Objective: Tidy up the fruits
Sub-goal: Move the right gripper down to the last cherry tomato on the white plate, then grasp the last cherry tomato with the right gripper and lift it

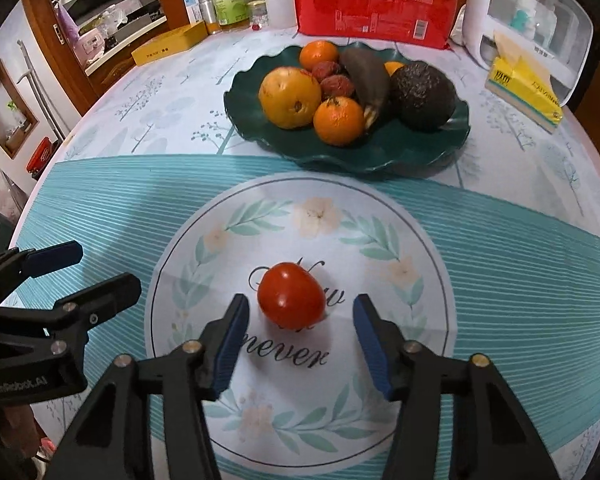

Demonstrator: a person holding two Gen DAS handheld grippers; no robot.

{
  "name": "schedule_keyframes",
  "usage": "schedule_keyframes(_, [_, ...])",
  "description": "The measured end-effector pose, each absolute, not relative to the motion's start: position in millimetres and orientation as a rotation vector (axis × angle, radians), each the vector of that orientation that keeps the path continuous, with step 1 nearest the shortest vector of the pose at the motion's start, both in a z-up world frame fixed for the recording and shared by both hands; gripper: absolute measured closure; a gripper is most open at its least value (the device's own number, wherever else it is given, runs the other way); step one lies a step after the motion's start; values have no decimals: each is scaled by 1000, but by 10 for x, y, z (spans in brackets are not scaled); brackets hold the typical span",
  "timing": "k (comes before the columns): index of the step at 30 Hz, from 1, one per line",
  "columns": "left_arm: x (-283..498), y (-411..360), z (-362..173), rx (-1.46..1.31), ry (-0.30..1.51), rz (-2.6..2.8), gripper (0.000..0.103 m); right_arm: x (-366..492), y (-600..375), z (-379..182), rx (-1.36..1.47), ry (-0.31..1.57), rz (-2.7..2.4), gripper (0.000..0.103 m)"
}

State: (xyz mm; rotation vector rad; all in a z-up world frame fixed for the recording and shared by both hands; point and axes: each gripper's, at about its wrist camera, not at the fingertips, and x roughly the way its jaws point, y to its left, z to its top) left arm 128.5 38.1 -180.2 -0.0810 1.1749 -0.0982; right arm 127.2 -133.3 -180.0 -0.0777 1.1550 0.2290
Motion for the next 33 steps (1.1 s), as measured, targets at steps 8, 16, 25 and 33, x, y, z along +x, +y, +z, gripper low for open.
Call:
schedule_keyframes(8, [1302,375,-1844,-82,1191,-103,17,1283,-1281,-1860,-78,1156,239,67])
schedule_keyframes(16, [1308,368,-1836,-79,1197,-107,17,1274,-1254,-1820,-70,1148,247,69])
schedule_keyframes(25, [1337,404,-1584,-71,1192,-123,17,1194,-1203,-1364,-43,1057,280,69])
schedule_keyframes(33, [1397,429,-1021,-35,1132,-146,5,1183,-1243,-732,3,962,304,69])
